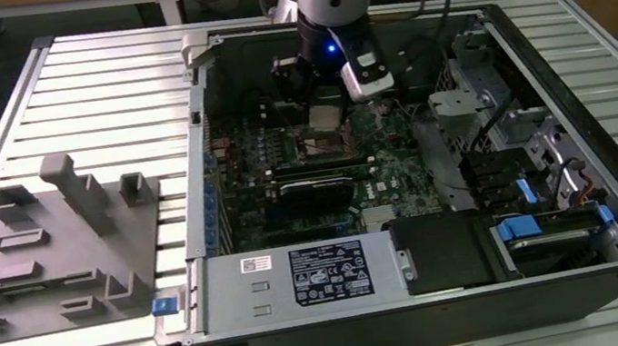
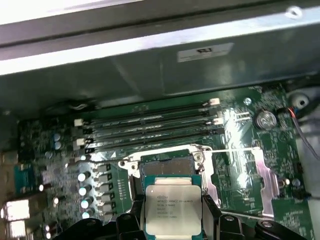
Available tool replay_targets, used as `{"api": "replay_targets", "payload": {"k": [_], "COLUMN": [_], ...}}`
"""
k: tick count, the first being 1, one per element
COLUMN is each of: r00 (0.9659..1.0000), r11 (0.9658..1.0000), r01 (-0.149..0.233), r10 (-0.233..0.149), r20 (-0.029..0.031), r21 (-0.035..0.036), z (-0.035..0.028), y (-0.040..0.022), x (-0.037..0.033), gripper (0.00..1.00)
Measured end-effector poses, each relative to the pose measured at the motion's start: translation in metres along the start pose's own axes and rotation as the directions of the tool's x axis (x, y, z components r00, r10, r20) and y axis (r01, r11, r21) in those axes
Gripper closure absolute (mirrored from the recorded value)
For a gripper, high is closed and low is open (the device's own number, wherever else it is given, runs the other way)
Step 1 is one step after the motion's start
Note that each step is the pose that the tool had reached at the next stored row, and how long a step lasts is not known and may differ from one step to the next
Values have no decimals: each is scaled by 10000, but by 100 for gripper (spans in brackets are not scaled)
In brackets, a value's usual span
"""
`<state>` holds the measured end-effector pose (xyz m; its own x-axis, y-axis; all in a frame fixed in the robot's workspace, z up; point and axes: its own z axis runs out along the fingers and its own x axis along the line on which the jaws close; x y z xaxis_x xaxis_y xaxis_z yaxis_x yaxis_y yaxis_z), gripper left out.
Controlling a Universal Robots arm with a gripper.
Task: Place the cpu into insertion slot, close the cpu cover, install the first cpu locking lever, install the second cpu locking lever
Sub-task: 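Place the cpu into insertion slot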
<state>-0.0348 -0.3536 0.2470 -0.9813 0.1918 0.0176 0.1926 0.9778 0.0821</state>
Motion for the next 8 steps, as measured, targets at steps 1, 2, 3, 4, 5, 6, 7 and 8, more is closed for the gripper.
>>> {"api": "replay_targets", "payload": {"k": [1,2,3,4,5,6,7,8], "r00": [9998,9993,9985,9976,9974,9974,9974,9974], "r11": [9998,9993,9985,9976,9975,9975,9975,9974], "r01": [-178,-374,-552,-696,-711,-712,-713,-714], "r10": [178,374,552,696,711,712,714,714], "r20": [15,30,45,56,57,58,59,58], "r21": [-4,-8,-11,-14,-14,-15,-16,-15], "z": [2,4,5,5,5,6,6,6], "y": [0,0,0,-1,0,0,-1,0], "x": [0,0,0,0,0,0,0,0], "gripper": [46,46,46,46,46,46,46,46]}}
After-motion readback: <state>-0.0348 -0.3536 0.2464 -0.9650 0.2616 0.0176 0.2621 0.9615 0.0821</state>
